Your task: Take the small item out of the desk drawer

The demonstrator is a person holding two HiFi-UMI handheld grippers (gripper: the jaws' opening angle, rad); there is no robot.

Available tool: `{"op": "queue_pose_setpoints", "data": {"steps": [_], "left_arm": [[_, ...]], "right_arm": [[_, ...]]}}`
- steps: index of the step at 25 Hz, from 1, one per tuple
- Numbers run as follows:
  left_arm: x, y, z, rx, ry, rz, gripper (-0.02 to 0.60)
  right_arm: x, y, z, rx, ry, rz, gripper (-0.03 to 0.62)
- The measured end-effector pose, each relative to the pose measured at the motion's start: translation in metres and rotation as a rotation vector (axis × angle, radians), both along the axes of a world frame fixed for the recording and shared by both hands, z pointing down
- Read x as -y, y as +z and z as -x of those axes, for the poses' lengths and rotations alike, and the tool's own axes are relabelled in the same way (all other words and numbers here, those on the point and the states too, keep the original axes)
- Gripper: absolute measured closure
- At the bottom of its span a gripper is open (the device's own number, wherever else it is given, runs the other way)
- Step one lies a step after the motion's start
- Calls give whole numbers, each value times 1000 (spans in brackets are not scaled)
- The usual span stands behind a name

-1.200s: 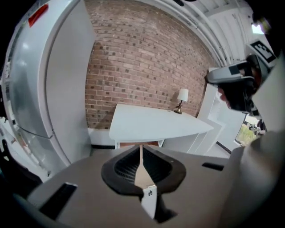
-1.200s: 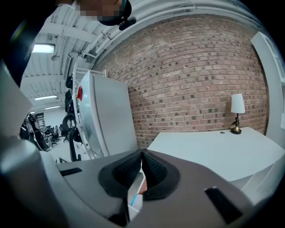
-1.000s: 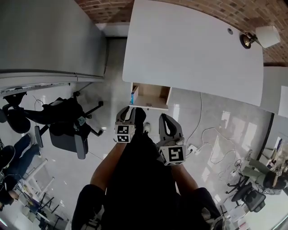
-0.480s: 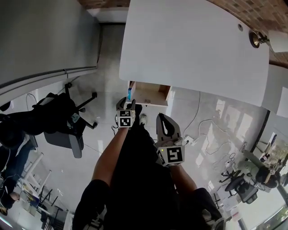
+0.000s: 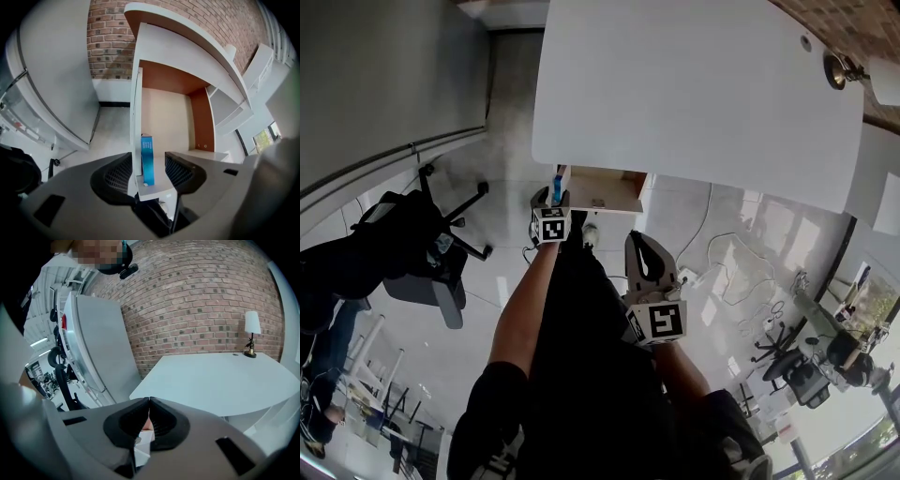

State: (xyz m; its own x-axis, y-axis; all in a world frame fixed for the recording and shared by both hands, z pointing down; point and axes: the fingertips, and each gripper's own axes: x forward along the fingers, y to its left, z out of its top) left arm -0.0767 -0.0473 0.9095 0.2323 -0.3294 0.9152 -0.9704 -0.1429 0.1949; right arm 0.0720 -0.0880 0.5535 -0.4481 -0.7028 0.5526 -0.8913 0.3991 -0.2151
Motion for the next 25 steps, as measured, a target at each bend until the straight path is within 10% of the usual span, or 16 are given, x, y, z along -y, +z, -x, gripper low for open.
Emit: {"op": "queue_pose_setpoints", "data": {"steps": [10,25], "left_arm": [[-8,28,-4,38,10,105,426],[-14,-39,-8,-16,43,-44,496]], "right_arm": [[7,7,-18,-14,34,18,568],[-24,-25,-31,-3,79,-36,568]]}}
